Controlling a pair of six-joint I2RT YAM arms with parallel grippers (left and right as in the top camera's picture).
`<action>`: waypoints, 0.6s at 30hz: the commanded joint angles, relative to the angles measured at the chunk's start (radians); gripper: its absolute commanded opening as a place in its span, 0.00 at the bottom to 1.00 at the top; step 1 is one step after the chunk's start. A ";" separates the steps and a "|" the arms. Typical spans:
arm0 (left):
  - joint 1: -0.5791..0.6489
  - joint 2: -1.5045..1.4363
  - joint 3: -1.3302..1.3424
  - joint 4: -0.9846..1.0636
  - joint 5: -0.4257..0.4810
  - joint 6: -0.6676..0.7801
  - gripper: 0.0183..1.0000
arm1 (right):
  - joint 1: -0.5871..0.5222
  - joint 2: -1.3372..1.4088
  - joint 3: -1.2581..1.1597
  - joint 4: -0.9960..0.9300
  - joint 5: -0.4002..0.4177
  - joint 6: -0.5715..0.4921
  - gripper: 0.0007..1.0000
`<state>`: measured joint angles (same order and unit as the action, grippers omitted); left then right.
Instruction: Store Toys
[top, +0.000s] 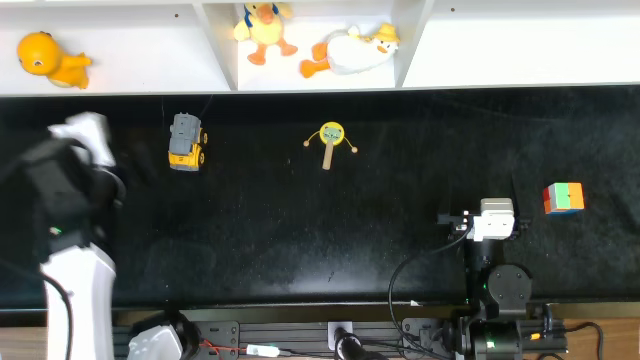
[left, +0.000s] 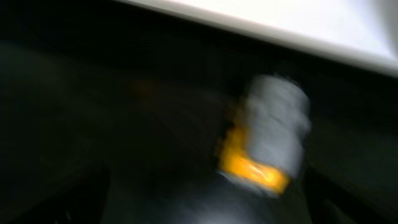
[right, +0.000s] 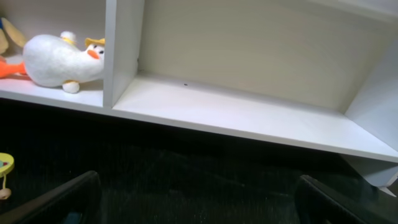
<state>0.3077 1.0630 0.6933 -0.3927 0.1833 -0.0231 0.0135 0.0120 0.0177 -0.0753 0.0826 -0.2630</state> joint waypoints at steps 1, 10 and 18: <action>-0.161 -0.037 -0.024 -0.048 -0.078 0.016 1.00 | -0.003 -0.007 -0.013 0.004 0.003 -0.003 0.99; -0.265 0.083 -0.024 0.041 -0.197 0.061 1.00 | -0.003 -0.007 -0.013 0.004 0.003 -0.003 1.00; -0.265 0.266 0.014 0.153 -0.177 0.106 1.00 | -0.003 -0.007 -0.013 0.005 0.003 -0.003 1.00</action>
<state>0.0471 1.2869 0.6788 -0.2531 0.0063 0.0376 0.0135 0.0120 0.0177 -0.0757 0.0826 -0.2634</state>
